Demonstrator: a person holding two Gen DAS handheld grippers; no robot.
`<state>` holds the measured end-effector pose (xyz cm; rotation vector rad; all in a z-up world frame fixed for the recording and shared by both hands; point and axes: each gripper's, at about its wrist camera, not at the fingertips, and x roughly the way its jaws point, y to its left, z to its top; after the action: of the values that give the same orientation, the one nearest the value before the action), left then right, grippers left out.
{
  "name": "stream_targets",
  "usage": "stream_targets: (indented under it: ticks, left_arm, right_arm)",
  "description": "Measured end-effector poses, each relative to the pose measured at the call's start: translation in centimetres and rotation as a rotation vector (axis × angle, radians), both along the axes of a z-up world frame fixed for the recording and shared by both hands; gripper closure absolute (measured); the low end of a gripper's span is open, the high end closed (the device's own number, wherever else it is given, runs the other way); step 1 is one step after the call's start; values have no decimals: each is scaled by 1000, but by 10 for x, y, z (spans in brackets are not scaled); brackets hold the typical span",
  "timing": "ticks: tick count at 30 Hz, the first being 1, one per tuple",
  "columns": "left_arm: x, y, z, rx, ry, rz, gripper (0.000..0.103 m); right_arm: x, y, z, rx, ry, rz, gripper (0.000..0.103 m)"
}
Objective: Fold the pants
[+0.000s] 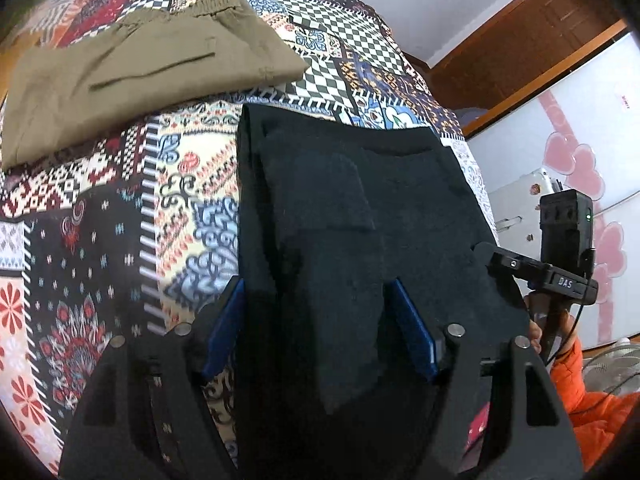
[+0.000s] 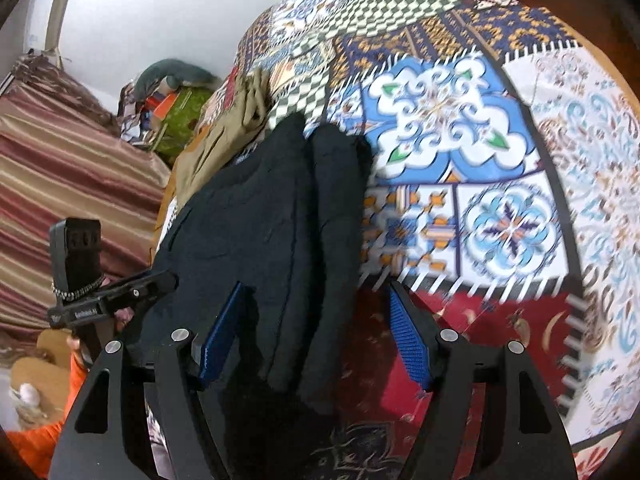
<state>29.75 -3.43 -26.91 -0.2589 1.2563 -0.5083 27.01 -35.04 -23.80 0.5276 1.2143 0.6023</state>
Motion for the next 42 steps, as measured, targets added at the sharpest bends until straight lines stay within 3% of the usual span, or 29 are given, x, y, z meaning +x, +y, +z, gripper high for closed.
stream_targets:
  ticks: [4,10,17,20,22,31,42]
  left_arm:
    - [-11,2,2,-16,15,-18,31]
    - [-11,-2,0,-21,25,-47,31]
    - [2,-23,-1,43,-7,-86,30]
    - [4,-24,1,67,-23,-72,31]
    - [4,-26,3,86,-43,-68,40]
    - [-7,-34,22,174,-175,-73,61]
    - [-13,-40,52,192,-292,-50,70]
  right_arm:
    - [-8,2,1,29,21,19,34]
    - [-16,11,5,-20,-8,81,27]
    - [7,28,1,-12,-34,113,25]
    - [14,34,3,-24,-53,120,29]
    - [14,36,6,-39,-72,131,36]
    - [12,39,26,-99,-190,137,60]
    - [14,40,57,-103,-294,111,68]
